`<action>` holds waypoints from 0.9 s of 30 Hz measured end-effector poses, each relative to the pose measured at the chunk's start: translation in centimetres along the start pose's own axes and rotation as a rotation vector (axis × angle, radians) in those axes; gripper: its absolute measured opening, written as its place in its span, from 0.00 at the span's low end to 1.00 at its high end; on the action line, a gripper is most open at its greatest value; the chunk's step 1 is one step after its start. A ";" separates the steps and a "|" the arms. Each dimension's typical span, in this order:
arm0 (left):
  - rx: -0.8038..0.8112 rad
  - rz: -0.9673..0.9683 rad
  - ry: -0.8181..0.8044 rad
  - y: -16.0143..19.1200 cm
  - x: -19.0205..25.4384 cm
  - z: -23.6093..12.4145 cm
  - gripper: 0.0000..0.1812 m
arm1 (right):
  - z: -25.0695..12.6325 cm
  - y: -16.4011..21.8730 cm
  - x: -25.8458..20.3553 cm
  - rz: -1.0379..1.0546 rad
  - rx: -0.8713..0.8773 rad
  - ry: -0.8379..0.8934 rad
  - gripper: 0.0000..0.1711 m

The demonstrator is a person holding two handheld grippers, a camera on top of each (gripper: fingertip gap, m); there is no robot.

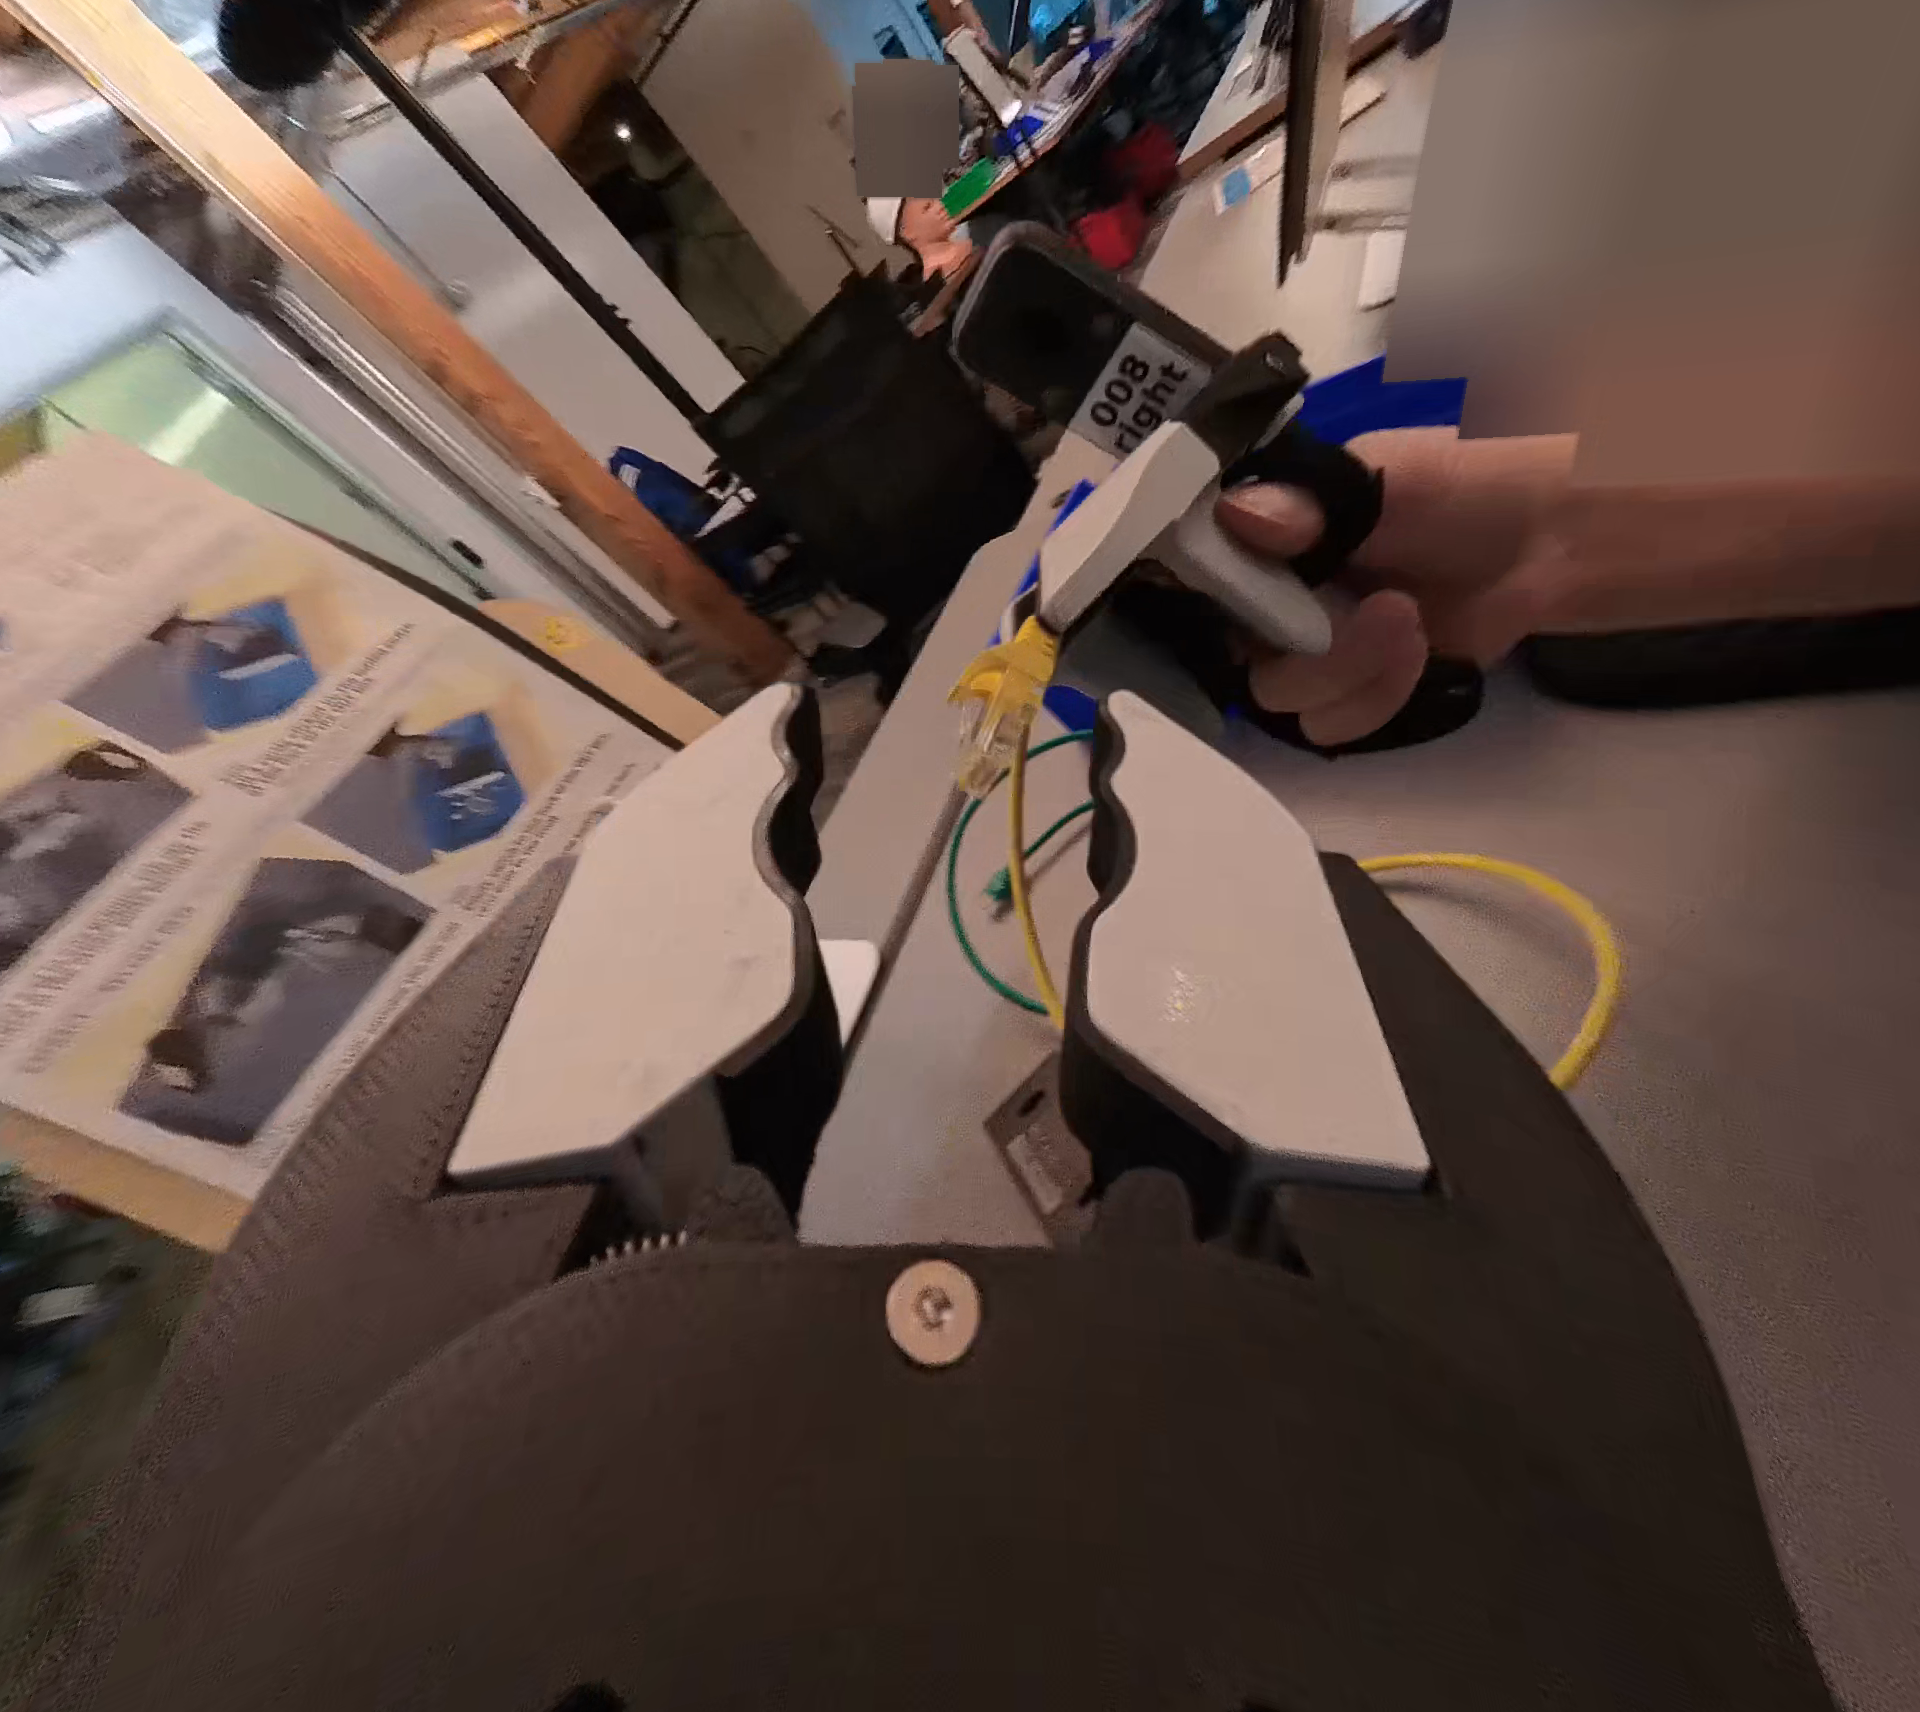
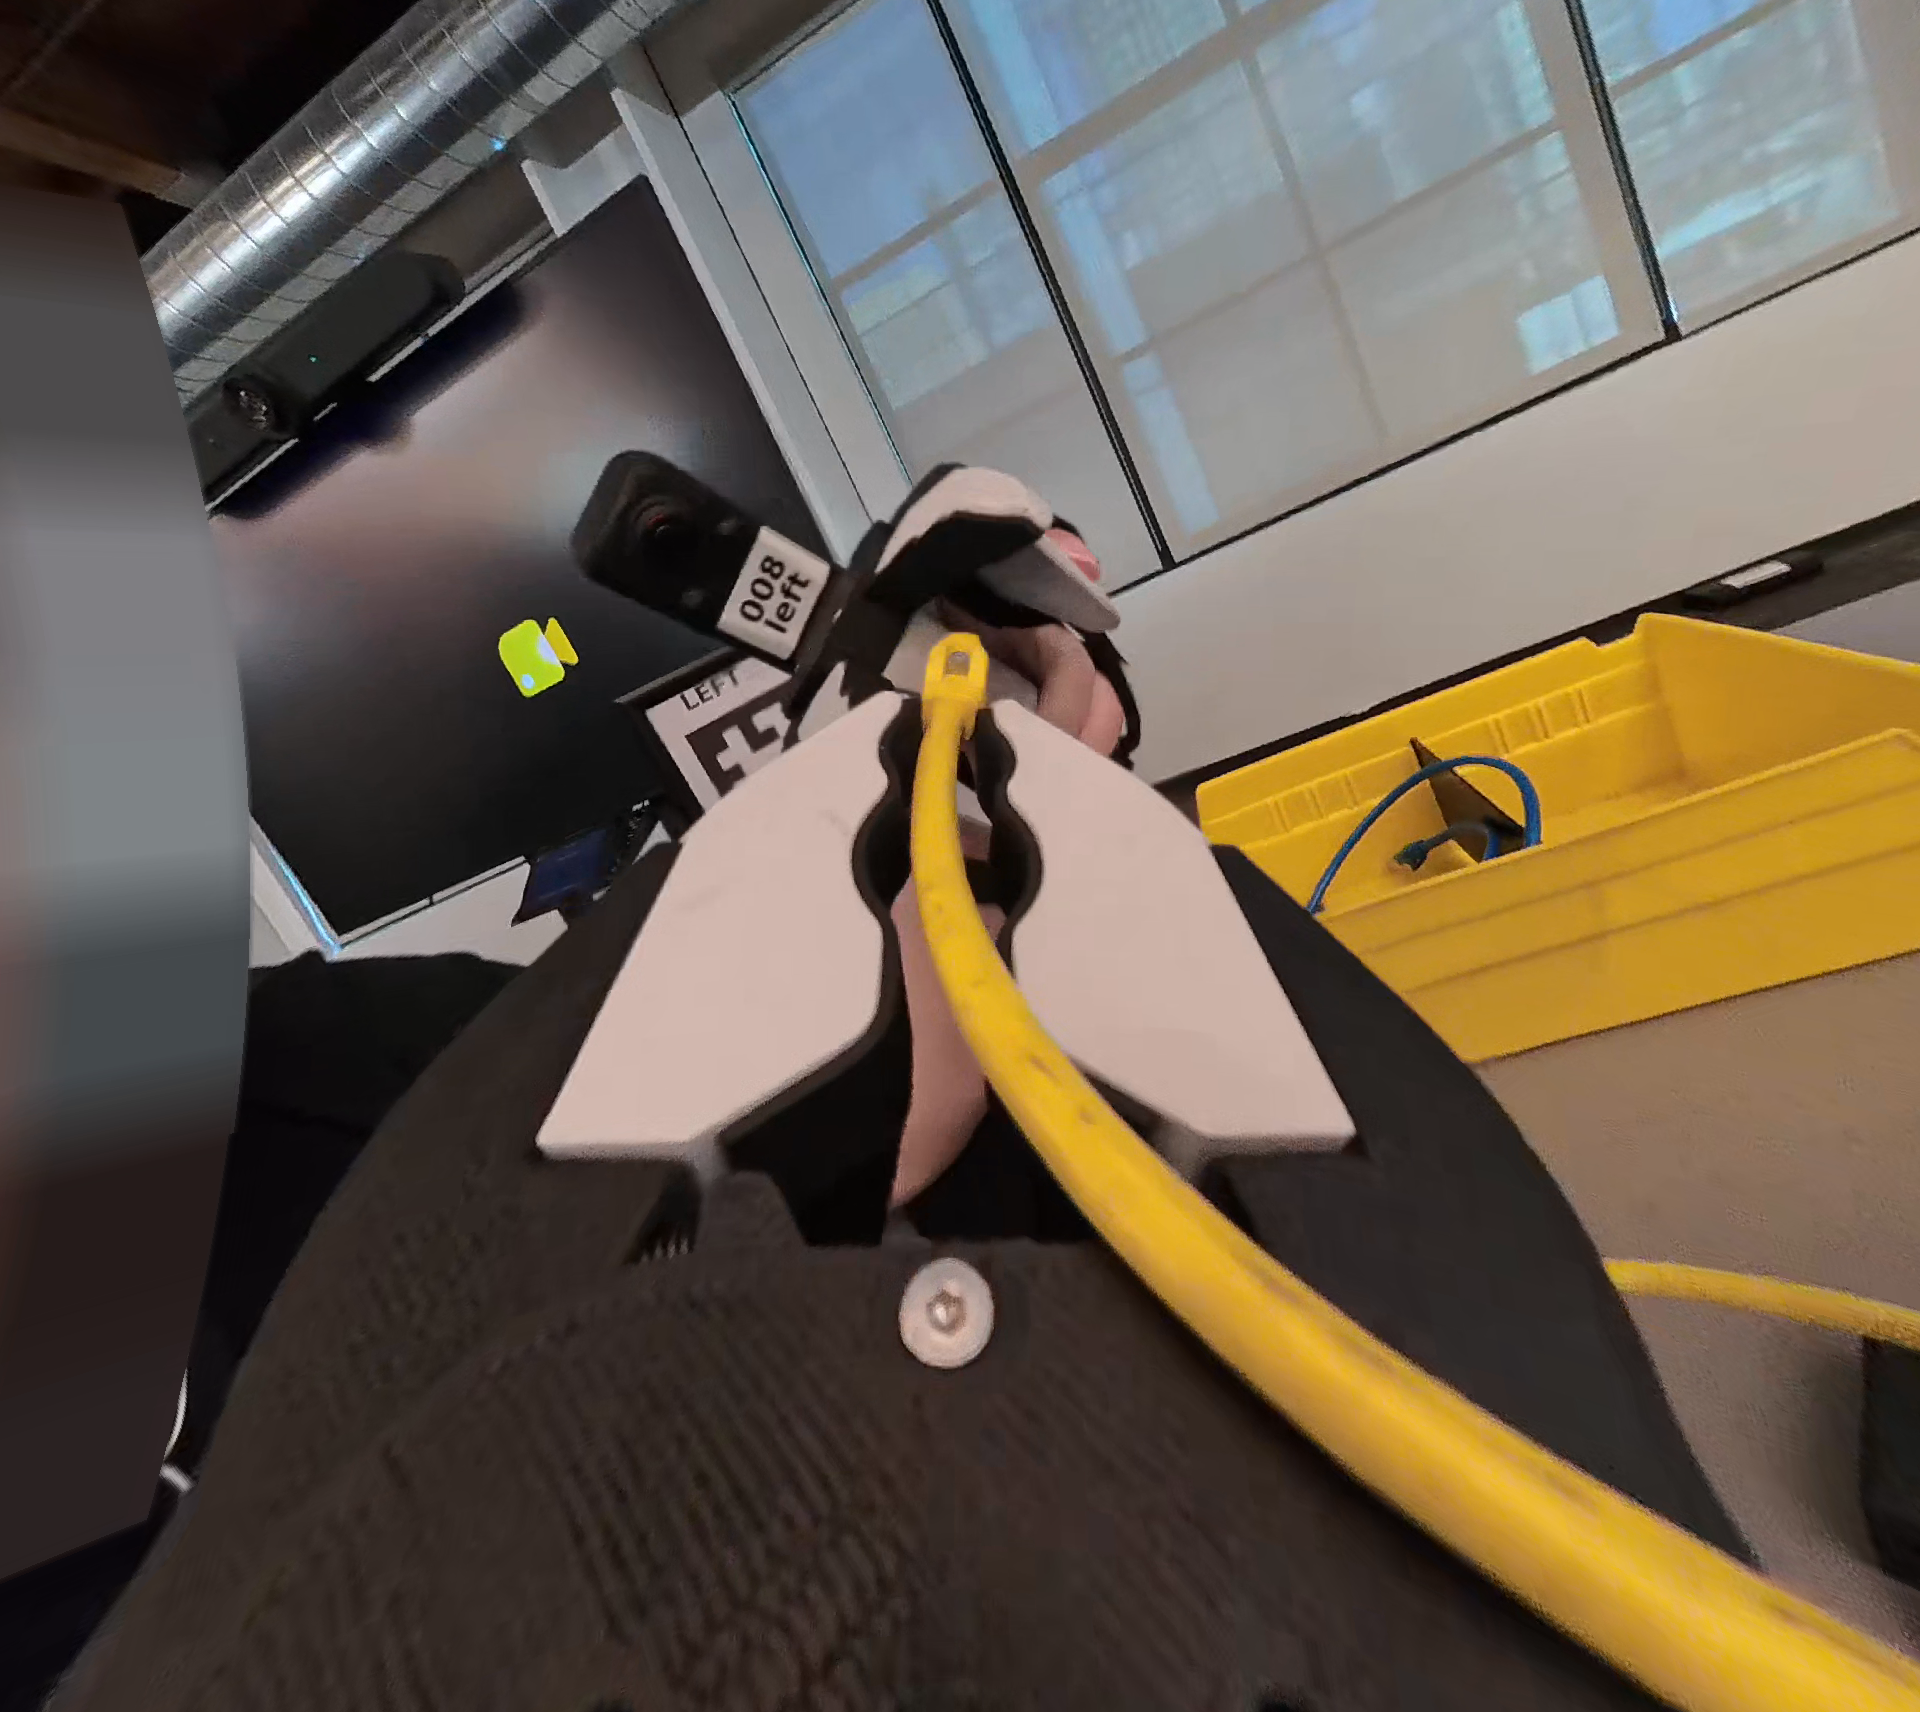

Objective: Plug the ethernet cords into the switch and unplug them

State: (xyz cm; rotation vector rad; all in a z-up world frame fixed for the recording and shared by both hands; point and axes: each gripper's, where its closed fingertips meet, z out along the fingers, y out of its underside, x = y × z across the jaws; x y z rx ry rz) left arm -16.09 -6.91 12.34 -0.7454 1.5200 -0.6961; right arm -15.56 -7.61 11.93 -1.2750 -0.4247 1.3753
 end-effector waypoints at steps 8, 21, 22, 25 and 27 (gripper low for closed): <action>-0.078 0.158 0.035 1.9 1.6 0.9 0.09 | -0.1 1.5 0.7 0.007 -0.123 0.015 0.06; -0.154 0.252 0.061 3.0 2.5 1.3 0.08 | 0.0 2.7 1.4 0.032 -0.202 0.049 0.08; -0.155 0.251 0.066 3.0 2.5 1.2 0.08 | 0.0 2.8 1.4 0.032 -0.206 0.048 0.08; -0.161 0.255 0.085 3.0 2.8 1.1 0.08 | 0.0 3.1 1.2 0.050 -0.230 0.028 0.08; -0.157 0.257 0.089 2.9 2.9 1.1 0.08 | 0.0 3.1 1.0 0.058 -0.239 0.011 0.08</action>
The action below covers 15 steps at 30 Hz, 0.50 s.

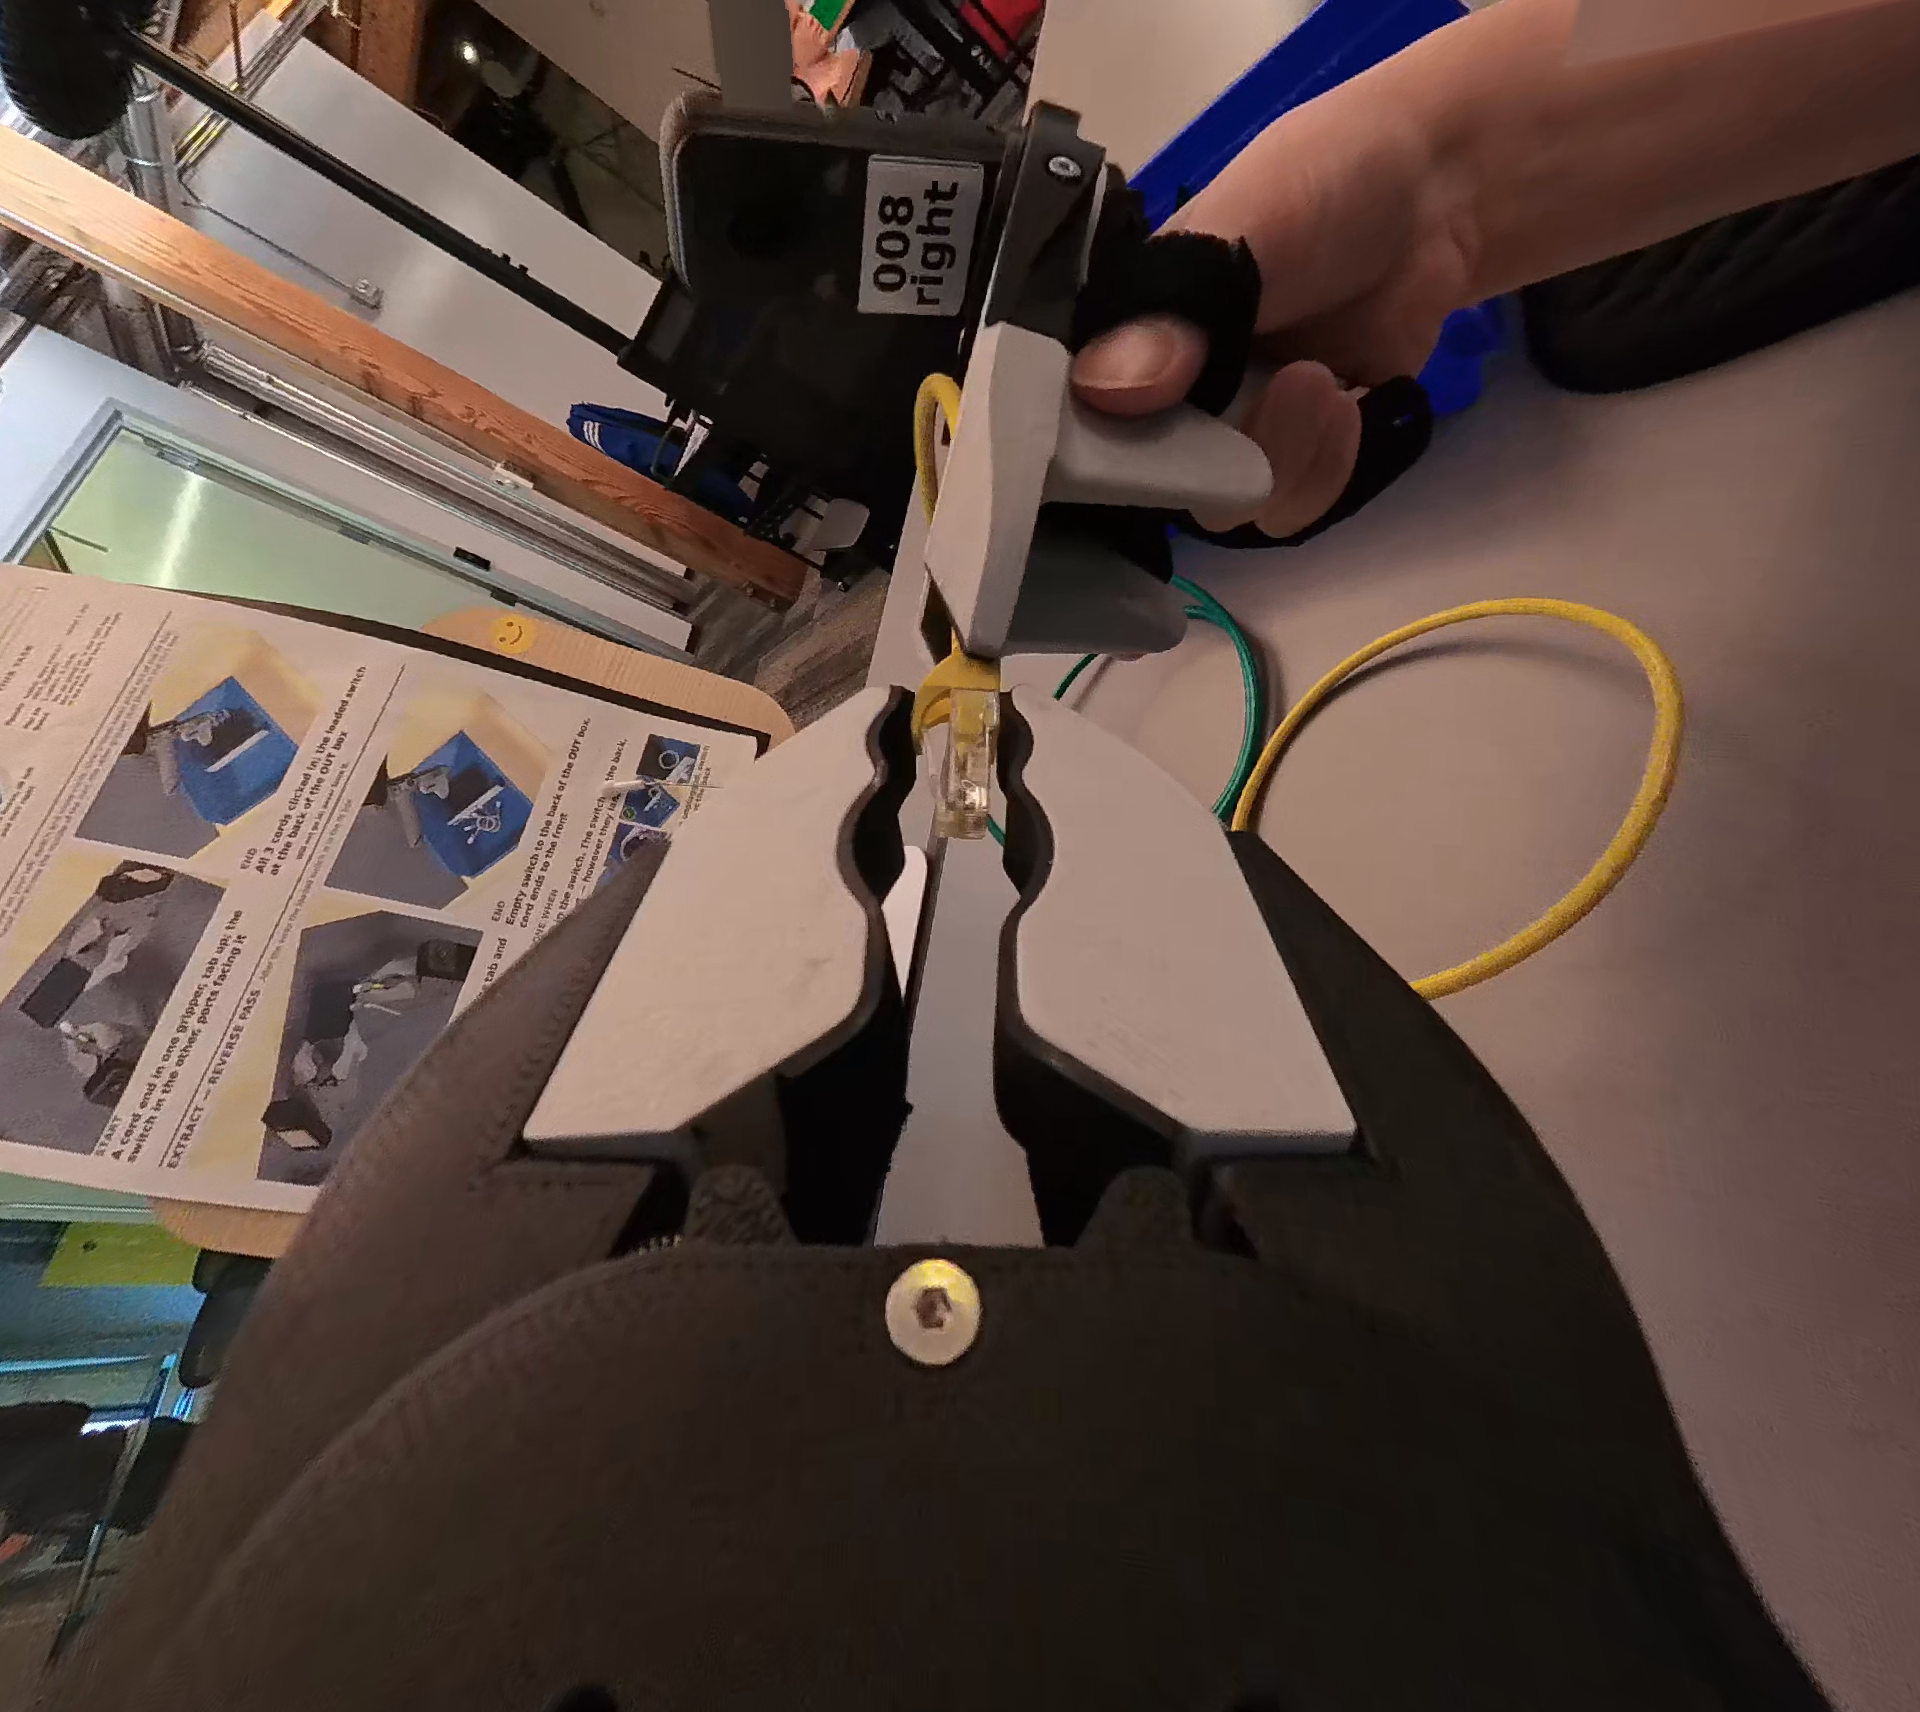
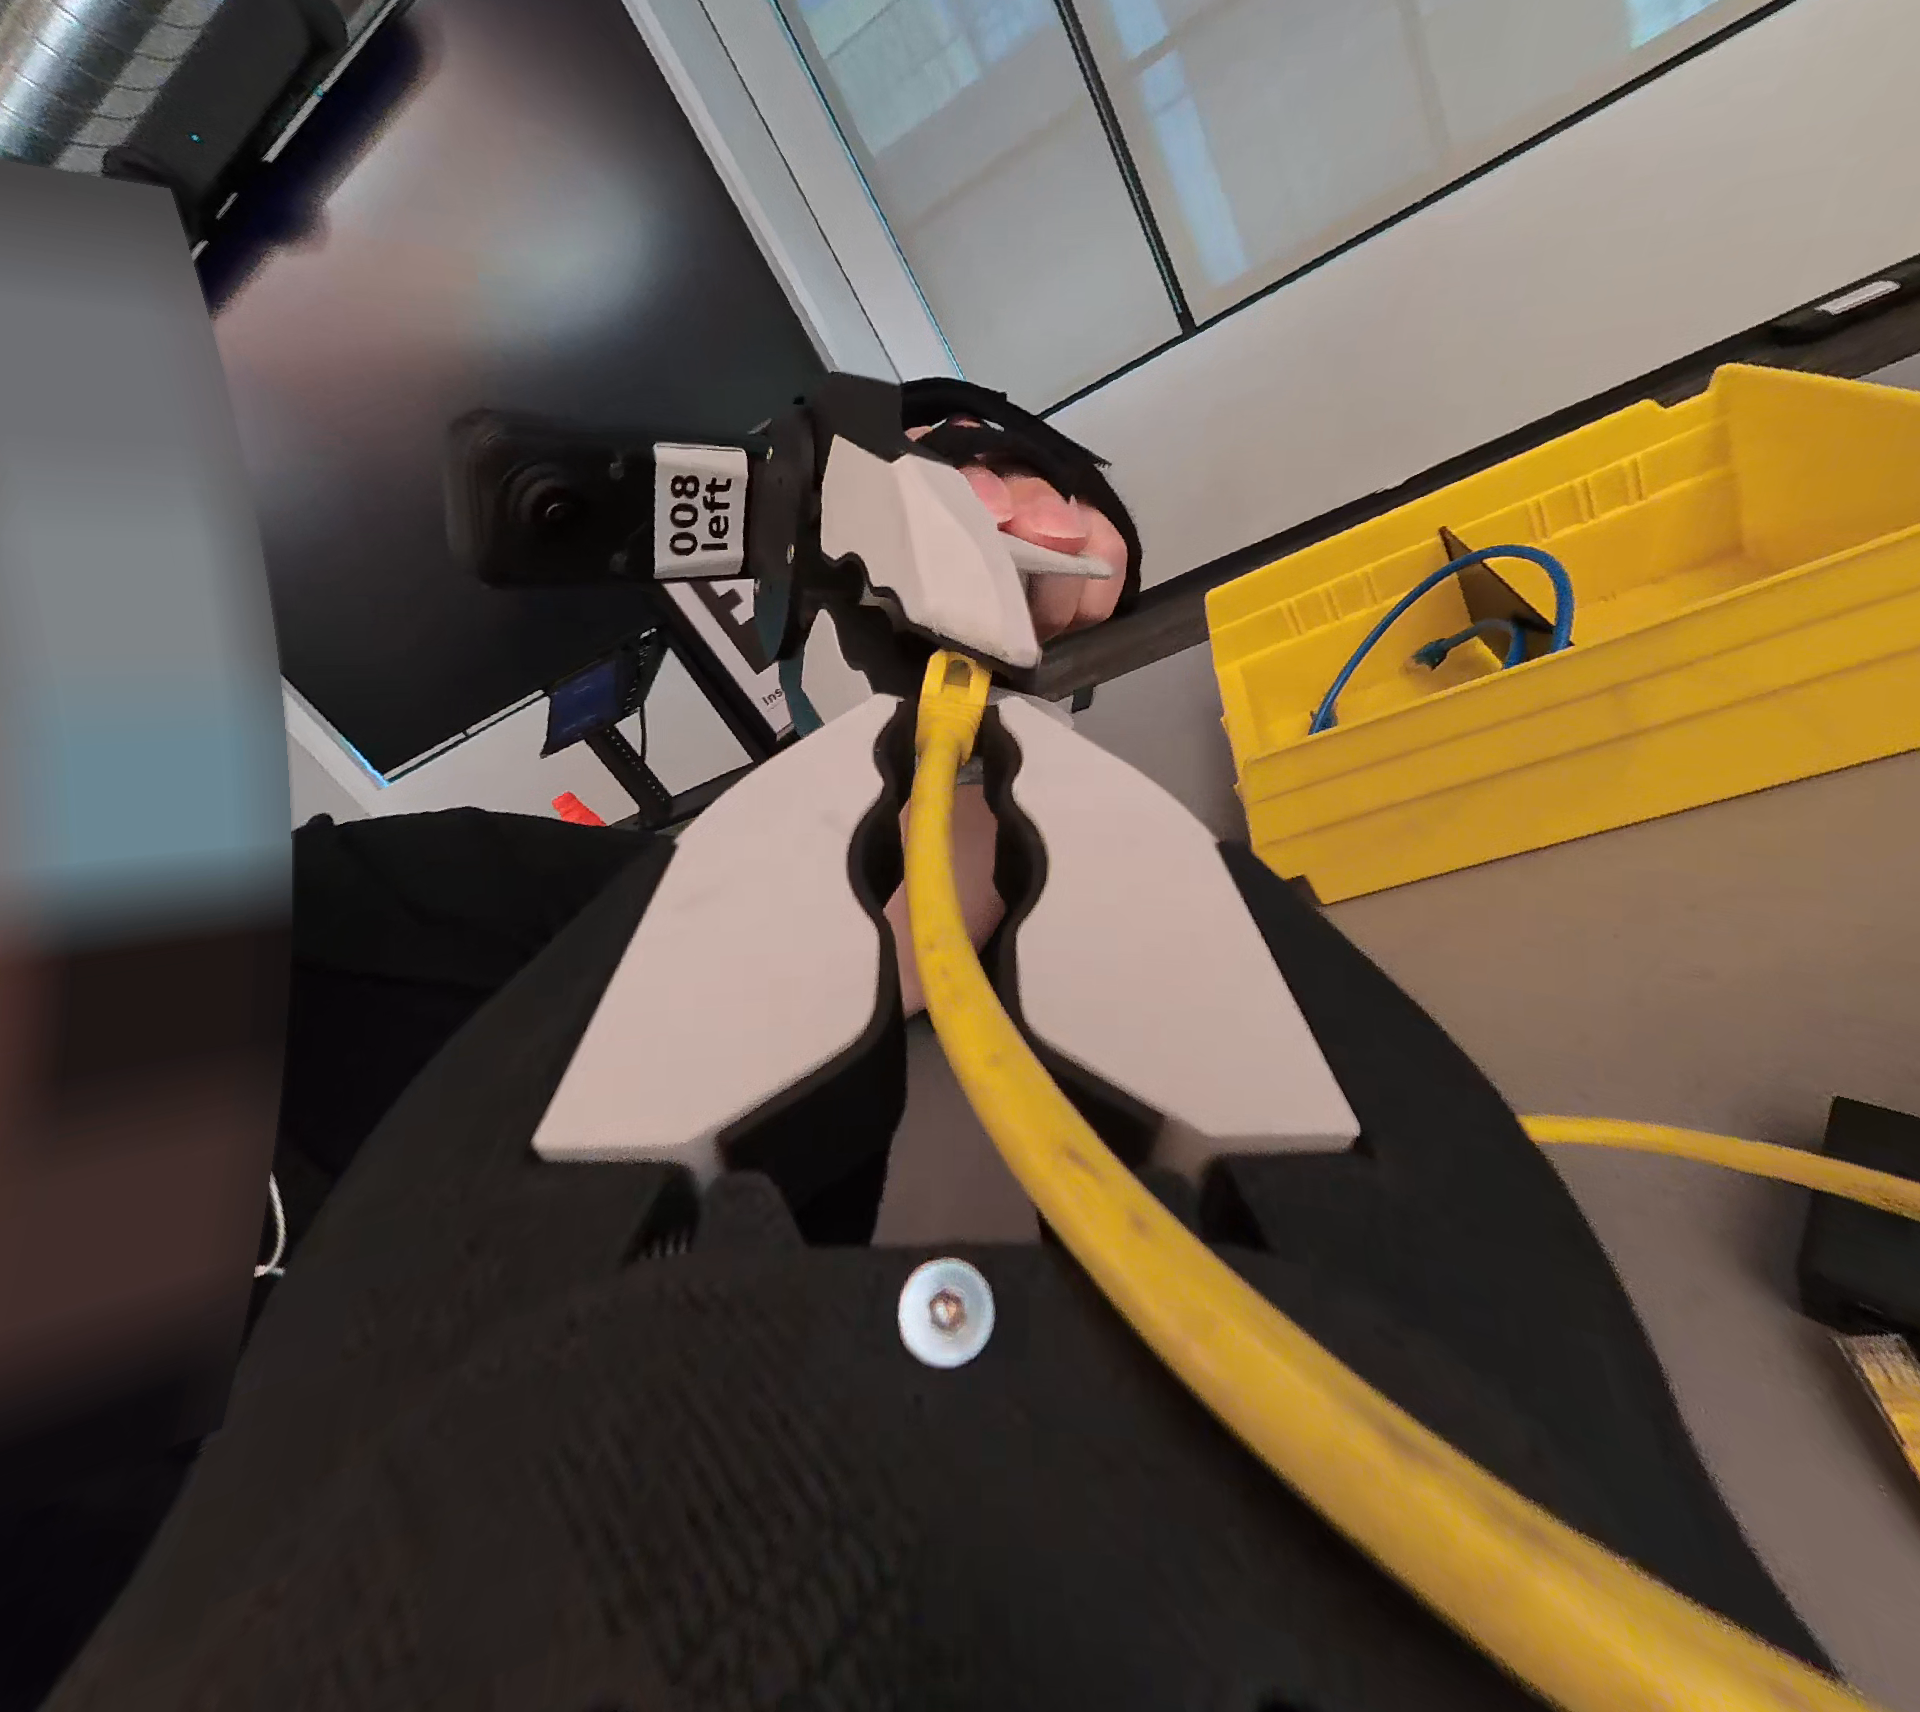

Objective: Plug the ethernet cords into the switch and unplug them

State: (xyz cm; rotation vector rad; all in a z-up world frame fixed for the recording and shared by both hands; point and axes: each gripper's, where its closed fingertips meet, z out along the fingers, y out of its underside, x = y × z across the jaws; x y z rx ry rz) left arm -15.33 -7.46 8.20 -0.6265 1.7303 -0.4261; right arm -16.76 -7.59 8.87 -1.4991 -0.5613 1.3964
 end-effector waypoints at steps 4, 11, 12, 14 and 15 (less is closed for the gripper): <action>-0.011 -0.015 0.003 0.2 0.0 0.1 0.08 | -0.1 0.1 0.3 -0.016 -0.010 0.024 0.08; 0.105 -0.728 0.010 0.5 -4.6 -0.4 0.32 | -3.0 -3.3 -0.7 -0.148 0.086 0.110 0.08; 0.088 -0.850 -0.033 2.0 -5.7 -0.3 0.32 | -3.3 -3.8 -1.5 -0.202 0.091 0.125 0.07; -0.019 -1.031 -0.163 6.5 -7.0 0.4 0.30 | -3.9 -4.7 -3.0 -0.289 0.100 0.152 0.07; -0.088 -1.089 -0.193 8.7 -6.8 1.1 0.31 | -4.2 -5.1 -3.9 -0.319 0.108 0.155 0.07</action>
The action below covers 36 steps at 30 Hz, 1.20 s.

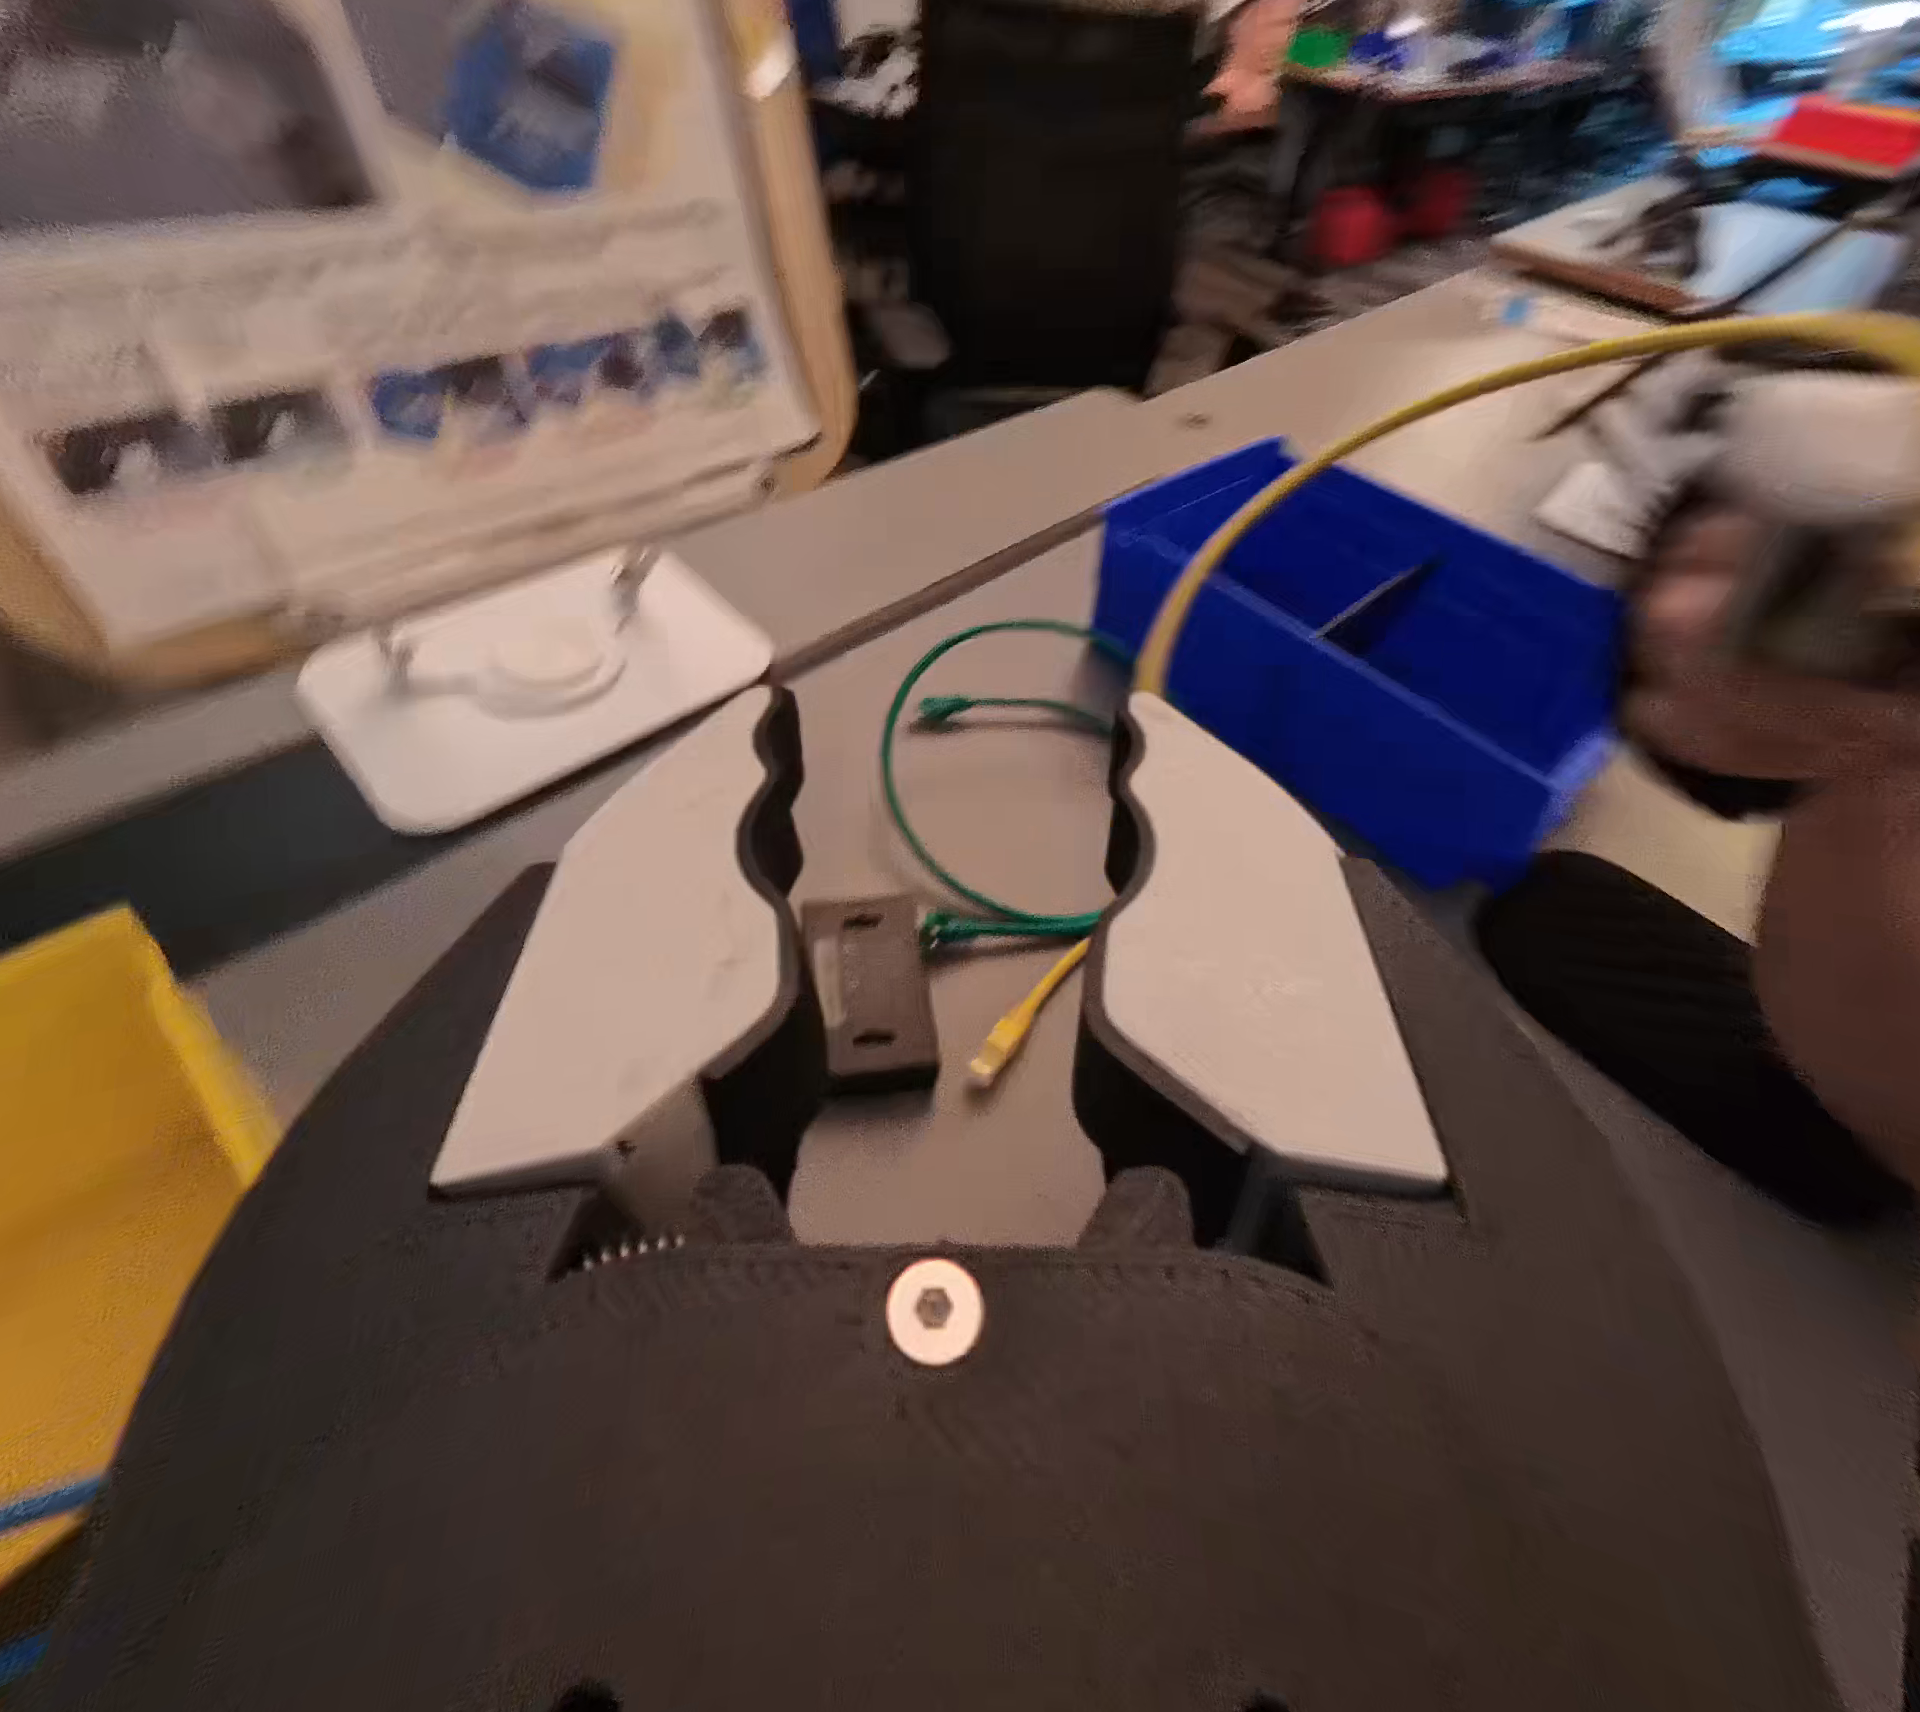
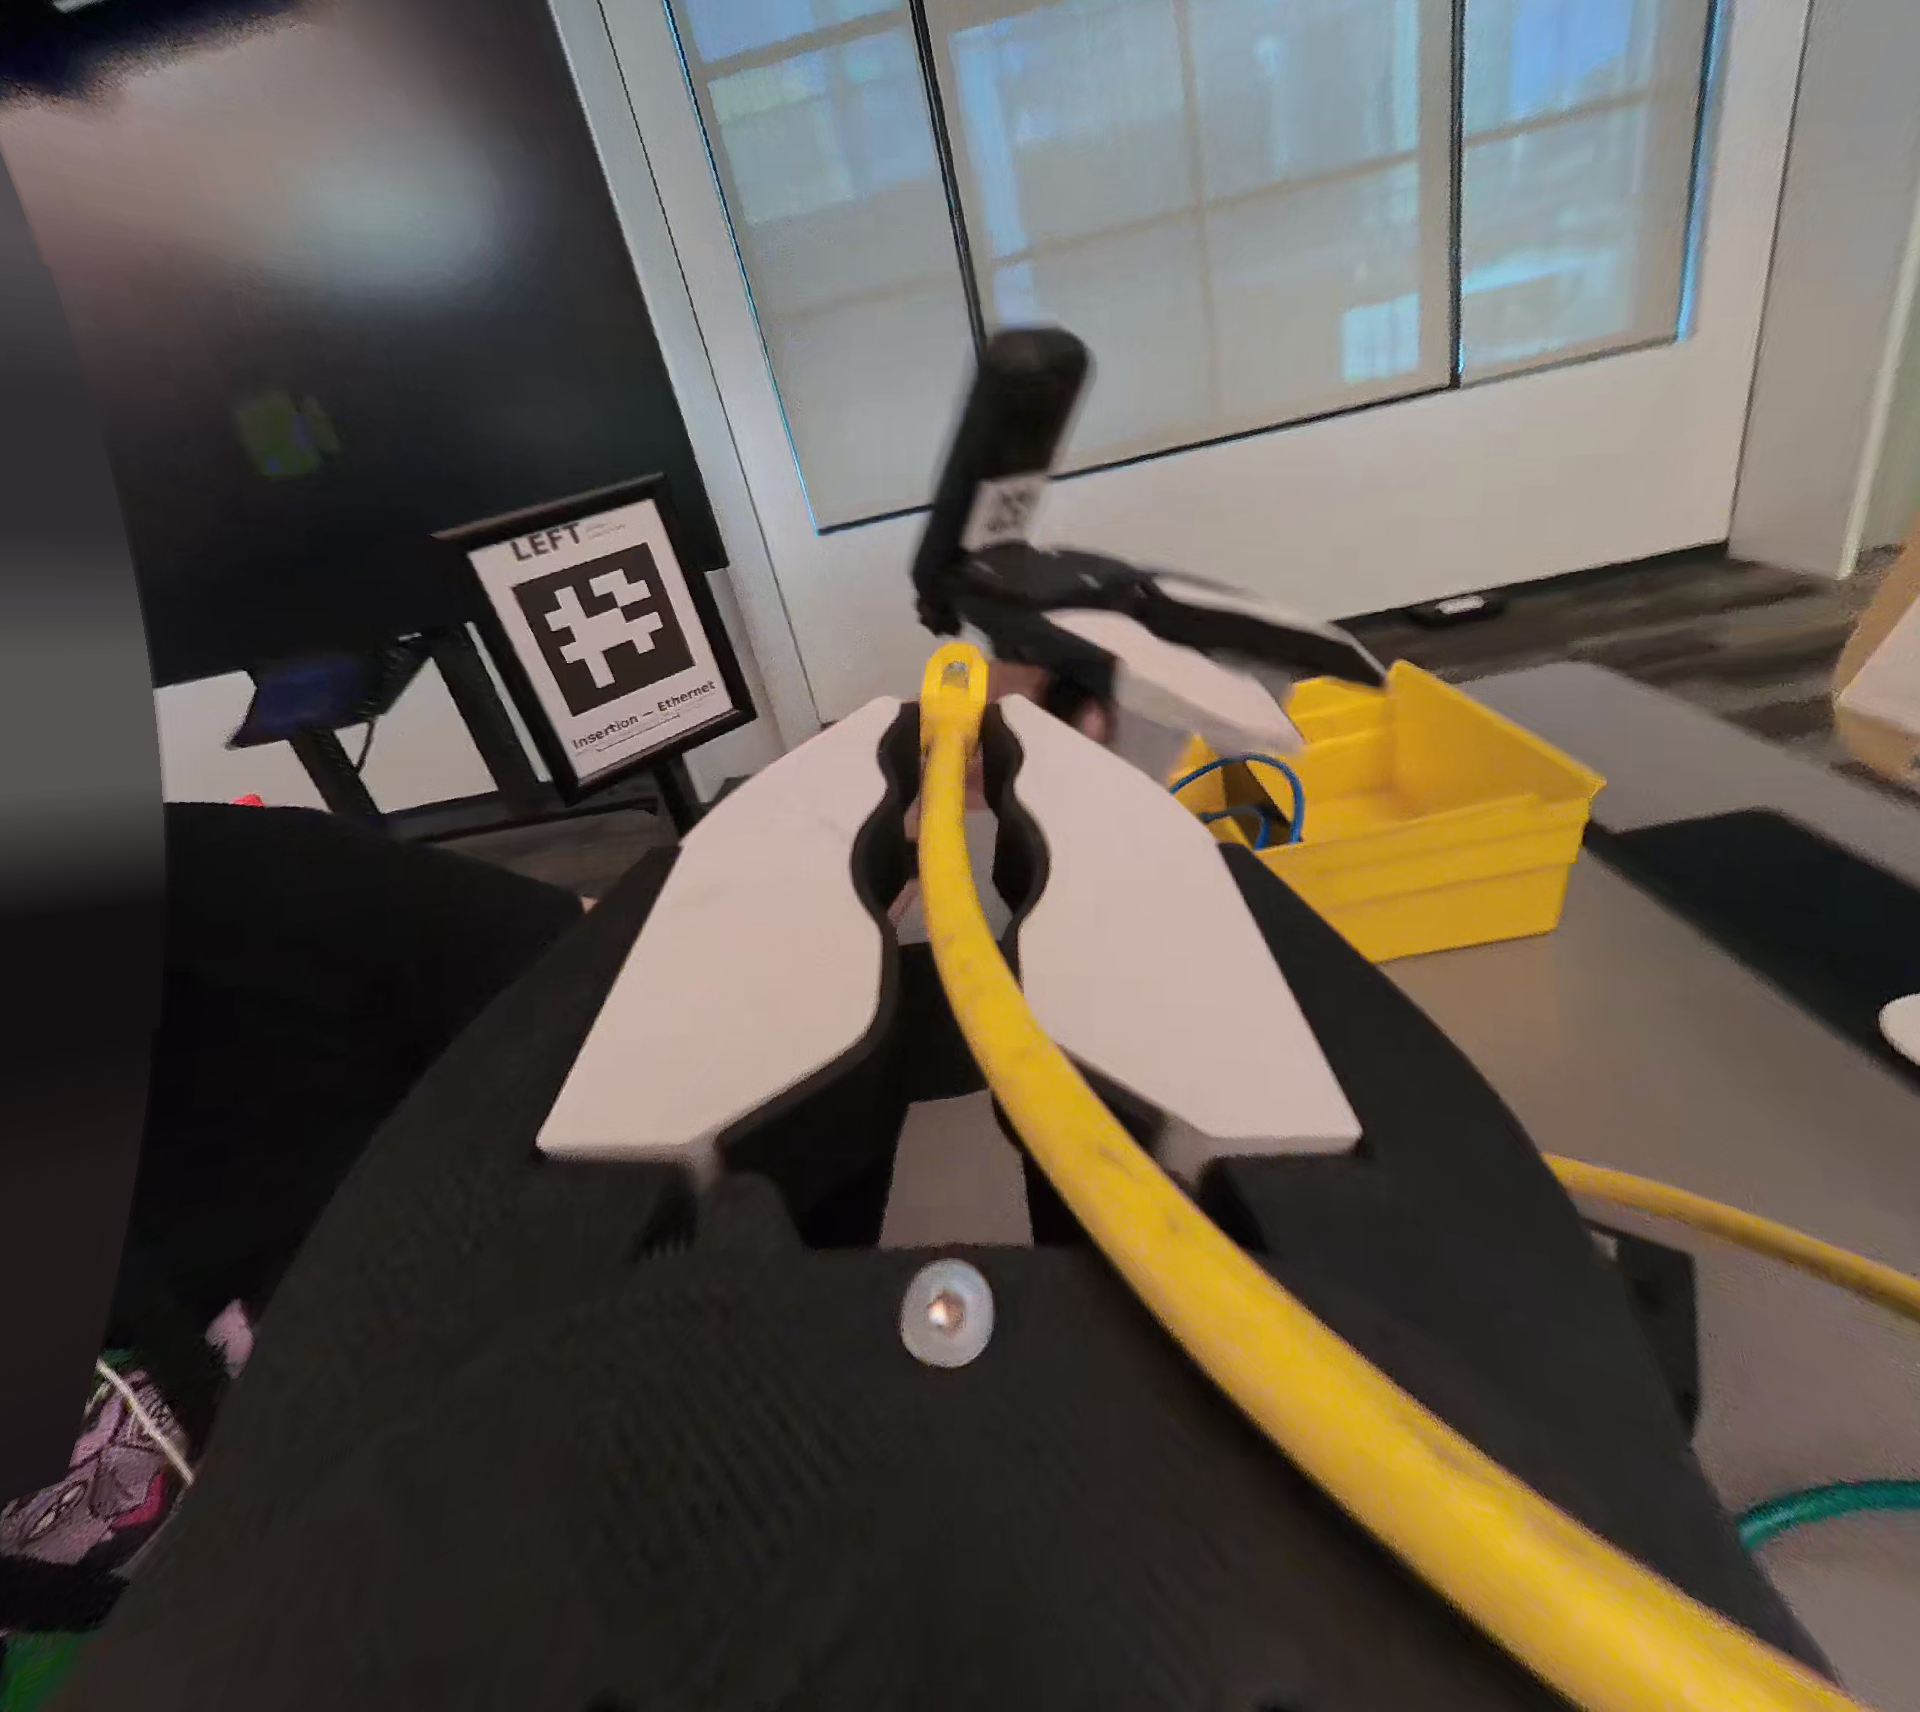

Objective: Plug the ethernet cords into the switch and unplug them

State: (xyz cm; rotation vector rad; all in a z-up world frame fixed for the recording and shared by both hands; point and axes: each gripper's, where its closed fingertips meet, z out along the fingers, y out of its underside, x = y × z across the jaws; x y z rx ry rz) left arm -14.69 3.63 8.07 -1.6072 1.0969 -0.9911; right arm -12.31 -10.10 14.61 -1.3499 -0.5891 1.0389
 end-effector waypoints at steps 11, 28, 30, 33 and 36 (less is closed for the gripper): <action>-0.481 0.091 -0.224 17.0 -3.0 10.0 0.45 | -2.7 -3.9 -2.8 -0.208 0.072 0.084 0.07; -0.610 0.036 -0.218 21.9 -4.5 10.3 0.41 | -3.0 -3.5 -0.9 -0.235 0.034 0.156 0.08; -0.600 0.043 -0.182 22.1 -4.3 10.7 0.52 | -2.9 -3.2 -0.7 -0.224 0.025 0.154 0.07; -0.587 0.063 -0.129 21.7 -4.2 11.1 0.33 | -2.6 -2.6 -0.1 -0.214 0.005 0.162 0.07; -0.590 0.065 -0.140 20.9 -4.8 11.1 0.33 | -2.4 -2.0 1.0 -0.204 -0.016 0.189 0.07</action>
